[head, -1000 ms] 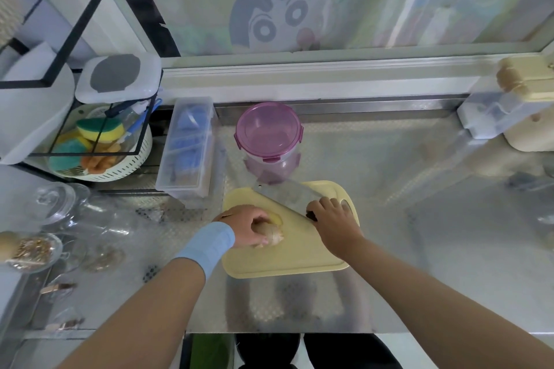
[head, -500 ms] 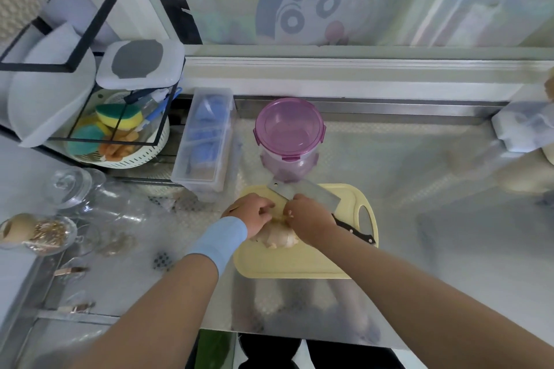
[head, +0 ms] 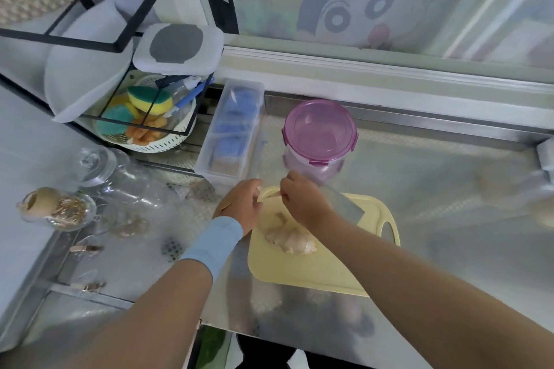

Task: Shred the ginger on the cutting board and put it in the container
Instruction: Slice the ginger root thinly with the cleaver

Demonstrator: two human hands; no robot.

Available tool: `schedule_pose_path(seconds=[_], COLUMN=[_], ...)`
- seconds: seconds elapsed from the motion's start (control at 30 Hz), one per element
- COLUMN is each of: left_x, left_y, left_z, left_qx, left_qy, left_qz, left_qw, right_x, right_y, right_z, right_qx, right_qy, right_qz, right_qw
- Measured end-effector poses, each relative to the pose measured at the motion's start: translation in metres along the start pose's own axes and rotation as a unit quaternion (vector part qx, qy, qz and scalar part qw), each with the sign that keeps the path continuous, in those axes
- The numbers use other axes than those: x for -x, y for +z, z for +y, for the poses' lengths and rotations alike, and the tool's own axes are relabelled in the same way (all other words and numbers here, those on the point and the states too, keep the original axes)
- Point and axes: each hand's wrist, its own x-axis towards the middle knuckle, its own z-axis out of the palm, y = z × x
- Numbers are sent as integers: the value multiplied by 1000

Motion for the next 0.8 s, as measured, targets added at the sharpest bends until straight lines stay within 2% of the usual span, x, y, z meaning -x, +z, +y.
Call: schedule_pose_path(seconds=[0.1,0.2,0.33,0.47,0.8], left_x=[5,10,9,6,4], left_y=[0,2,7,15,17], left_z=[-7,-9,-2,9,0], left_qx=[-8,-33,-65,-115,-46], left_qy=[11,32,76,75,19], left_qz=[12,5,-6,-30,-59], left_qw=[1000,999,995,990,997], right_x=[-4,-2,10,19,10], right_y=[9,7,-6,-5,-6], right_z=[-2,-1,1,-3,-5], right_qx=[33,13,-33,9,-11], right_qy=[-15,-18,28,21,80], right_qz=[-29,-70,-96,-189,-192], right_qw=[999,997,994,982,978])
